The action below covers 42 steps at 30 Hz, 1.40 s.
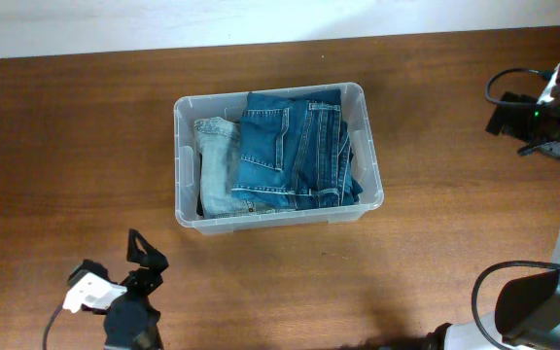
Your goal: Pack container
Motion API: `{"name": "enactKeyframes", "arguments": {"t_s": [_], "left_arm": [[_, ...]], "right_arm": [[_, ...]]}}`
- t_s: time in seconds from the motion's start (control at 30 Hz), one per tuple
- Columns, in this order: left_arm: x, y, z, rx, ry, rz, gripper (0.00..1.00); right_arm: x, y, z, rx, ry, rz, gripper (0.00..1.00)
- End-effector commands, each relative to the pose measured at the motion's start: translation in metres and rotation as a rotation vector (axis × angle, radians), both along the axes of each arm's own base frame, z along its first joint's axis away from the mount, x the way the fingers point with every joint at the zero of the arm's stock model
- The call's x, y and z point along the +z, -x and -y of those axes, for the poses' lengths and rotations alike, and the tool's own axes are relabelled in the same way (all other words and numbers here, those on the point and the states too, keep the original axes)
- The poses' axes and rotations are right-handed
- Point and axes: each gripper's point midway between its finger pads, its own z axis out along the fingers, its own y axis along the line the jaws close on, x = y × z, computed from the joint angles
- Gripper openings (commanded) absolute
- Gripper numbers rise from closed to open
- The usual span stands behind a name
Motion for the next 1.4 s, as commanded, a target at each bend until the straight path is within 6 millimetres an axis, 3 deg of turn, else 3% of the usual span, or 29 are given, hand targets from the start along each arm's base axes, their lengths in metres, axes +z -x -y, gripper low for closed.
{"name": "enactKeyframes", "arguments": {"t_s": [0.0, 0.2, 0.4, 0.47, 0.73, 1.37], "left_arm": [[-0.001, 0.004, -0.015, 0.062, -0.009, -0.003, 0.99], [-0.004, 0.006, -0.027, 0.081, -0.041, -0.032, 0.99], [-0.007, -0.008, 0.010, -0.298, -0.588, -0.238, 0.99], [-0.007, -0.009, 0.018, -0.370, -0.694, -0.258, 0.99], [-0.008, -0.013, 0.047, -0.528, -0.697, -0.200, 1.00], [-0.008, -0.013, 0.045, -0.517, -0.702, -0.204, 0.99]], "right_arm": [[0.004, -0.001, 0.002, -0.012, 0.006, 0.010, 0.99], [0.003, -0.001, 0.002, -0.011, 0.005, 0.009, 0.99], [0.004, -0.001, 0.002, -0.012, 0.006, 0.010, 0.99], [0.004, -0.001, 0.002, -0.012, 0.005, 0.010, 0.99], [0.004, -0.001, 0.002, -0.011, 0.005, 0.010, 0.99], [0.004, -0.001, 0.002, -0.011, 0.005, 0.010, 0.99]]}}
